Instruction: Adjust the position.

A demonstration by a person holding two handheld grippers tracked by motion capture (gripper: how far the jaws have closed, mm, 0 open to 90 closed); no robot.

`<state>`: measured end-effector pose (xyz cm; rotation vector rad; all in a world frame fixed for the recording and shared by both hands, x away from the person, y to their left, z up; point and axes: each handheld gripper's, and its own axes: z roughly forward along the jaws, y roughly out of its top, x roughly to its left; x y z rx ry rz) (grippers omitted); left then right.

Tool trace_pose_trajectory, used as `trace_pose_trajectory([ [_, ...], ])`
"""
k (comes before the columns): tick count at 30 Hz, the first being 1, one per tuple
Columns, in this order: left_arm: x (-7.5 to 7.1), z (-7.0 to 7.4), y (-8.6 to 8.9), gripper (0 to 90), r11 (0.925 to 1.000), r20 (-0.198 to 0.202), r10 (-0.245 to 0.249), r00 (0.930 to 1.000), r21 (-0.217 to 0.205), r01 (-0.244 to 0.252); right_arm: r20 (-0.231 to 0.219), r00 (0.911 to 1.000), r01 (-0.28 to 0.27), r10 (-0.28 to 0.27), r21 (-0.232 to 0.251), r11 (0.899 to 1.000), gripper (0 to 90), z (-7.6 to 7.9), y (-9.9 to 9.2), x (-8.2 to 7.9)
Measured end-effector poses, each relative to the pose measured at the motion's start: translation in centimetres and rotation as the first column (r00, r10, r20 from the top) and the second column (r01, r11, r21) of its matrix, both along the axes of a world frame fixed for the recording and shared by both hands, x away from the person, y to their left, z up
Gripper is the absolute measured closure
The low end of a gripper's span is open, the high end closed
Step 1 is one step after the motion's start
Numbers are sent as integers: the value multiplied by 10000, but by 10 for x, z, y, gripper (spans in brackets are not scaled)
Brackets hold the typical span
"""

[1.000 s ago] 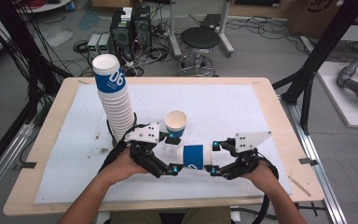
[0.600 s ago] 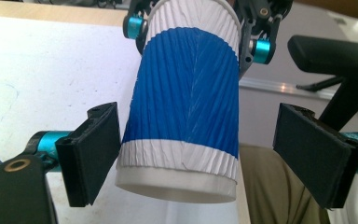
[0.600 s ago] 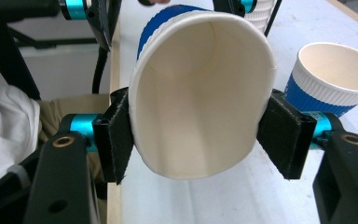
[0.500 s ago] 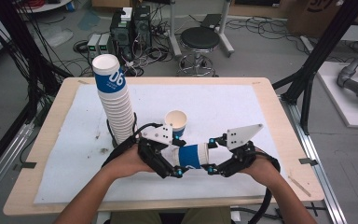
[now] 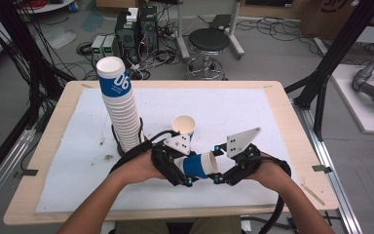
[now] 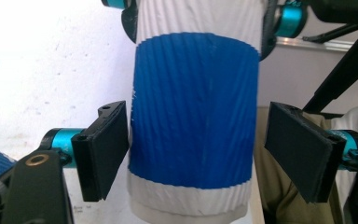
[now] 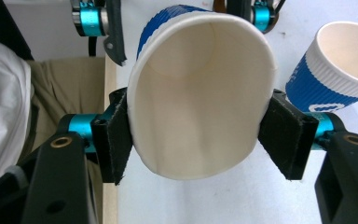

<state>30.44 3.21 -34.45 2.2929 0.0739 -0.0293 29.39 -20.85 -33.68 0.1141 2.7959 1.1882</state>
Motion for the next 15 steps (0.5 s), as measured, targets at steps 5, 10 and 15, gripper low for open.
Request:
trace_pose_trajectory([
  [5,1,-2,-3,233,9997,-29,-8,10000,250,9,76,9999,-125,129,-529,9985,325,2,6,0],
  [10,1,-5,-6,241,9987,-83,-44,10000,507,48,69,9997,-216,222,-808,9965,323,3,11,0],
  [15,1,-8,-8,241,9978,-188,-4,9998,657,16,105,9995,-288,303,-1161,9928,323,3,16,-1],
])
